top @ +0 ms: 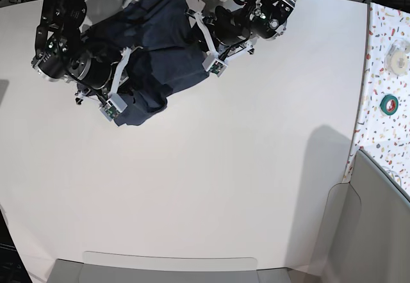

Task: Layout the t-shirt on the table in an organized manner, then fold the t-shirt properly
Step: 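Lift the shirt end with the right gripper and fold it over the stack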

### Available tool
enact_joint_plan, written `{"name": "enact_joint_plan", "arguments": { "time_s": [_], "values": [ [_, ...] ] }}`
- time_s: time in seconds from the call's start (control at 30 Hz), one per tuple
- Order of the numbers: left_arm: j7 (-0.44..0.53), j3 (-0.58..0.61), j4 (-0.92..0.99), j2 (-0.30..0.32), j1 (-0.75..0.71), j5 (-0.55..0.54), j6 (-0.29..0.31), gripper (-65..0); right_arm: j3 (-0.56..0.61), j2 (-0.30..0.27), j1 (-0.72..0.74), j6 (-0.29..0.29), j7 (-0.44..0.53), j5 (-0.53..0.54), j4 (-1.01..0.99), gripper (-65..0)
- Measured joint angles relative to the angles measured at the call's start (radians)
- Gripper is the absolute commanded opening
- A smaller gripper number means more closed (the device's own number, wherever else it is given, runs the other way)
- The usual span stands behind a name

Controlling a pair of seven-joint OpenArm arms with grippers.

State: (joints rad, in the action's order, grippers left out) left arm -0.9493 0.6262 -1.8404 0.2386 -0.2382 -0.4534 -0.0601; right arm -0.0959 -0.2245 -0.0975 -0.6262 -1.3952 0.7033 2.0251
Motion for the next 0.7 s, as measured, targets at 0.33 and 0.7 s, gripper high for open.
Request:
{"name": "enact_joint_plan", "arguments": {
  "time_s": [0.33, 0.7],
  "values": [
    [0.008, 0.001, 0.018, -0.001, 0.017, -0.004, 0.004, -44.4, 0.168, 0.078, 0.000, 0.035, 0.000, -0.004, 0.000, -65.0],
    [0.002, 0.002, 0.023, -0.001, 0.028, -0.006, 0.004, -44.4, 0.315, 0.098, 0.003, 0.077, 0.003, -0.186, -0.001, -65.0]
  ]
}}
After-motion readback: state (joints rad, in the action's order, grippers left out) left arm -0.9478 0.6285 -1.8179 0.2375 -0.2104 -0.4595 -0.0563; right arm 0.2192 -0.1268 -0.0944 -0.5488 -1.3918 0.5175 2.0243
